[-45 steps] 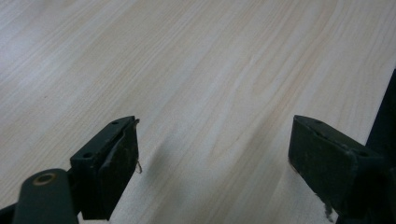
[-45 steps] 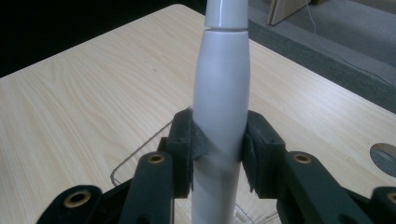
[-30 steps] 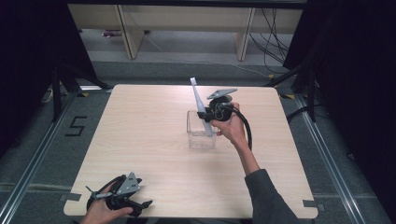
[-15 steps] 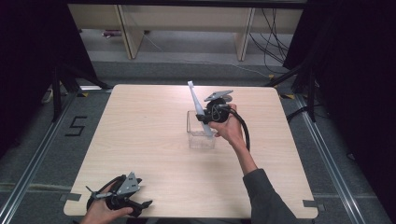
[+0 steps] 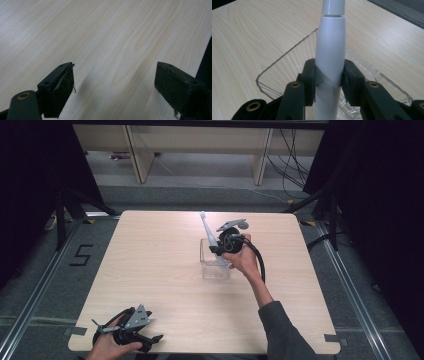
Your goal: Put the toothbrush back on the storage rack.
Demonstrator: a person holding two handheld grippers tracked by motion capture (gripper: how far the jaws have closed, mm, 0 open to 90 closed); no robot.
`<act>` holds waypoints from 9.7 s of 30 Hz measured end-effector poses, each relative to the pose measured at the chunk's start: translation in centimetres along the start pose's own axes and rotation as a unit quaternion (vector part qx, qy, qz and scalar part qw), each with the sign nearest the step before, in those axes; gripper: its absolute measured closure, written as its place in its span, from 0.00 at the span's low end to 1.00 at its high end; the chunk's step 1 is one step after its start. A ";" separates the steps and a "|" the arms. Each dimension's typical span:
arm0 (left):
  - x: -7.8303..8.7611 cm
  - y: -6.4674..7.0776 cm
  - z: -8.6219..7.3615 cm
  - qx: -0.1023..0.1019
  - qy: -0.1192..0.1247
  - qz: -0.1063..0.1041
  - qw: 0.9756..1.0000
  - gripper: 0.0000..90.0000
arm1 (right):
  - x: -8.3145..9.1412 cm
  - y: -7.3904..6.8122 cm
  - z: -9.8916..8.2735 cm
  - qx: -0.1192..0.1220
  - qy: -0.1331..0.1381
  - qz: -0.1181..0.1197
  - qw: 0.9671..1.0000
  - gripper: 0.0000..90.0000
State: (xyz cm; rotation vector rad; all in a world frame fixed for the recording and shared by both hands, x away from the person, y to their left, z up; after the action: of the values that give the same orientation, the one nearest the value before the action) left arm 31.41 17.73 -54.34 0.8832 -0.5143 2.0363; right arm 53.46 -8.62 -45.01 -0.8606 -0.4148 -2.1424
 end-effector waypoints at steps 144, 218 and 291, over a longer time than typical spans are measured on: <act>0.0 0.3 0.0 0.005 0.001 -0.002 1.000 0.17 | 8.5 -0.1 -5.4 -0.028 0.060 -0.017 0.998 0.26; 0.2 0.2 0.0 -0.002 0.005 0.003 1.000 0.17 | 9.0 -2.9 -13.7 -0.038 0.049 -0.015 0.998 0.22; 0.1 0.3 -0.1 0.007 0.012 0.005 1.000 0.17 | 9.7 -6.1 -20.3 -0.006 -0.014 -0.013 1.000 0.21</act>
State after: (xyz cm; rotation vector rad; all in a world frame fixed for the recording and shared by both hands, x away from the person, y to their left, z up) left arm 31.09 17.70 -54.29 0.8656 -0.4930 2.0590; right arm 35.23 -20.90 -52.92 -0.8965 -0.4292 -2.1603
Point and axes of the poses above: each handheld gripper's, and its own axes: x roughly backward along the jaws, z roughly out of its top, y roughly to its right, the point moved 5 cm from there along -x, roughly forward along the jaws, and after that the axes turned 3 degrees about x, right-handed, at the moved point
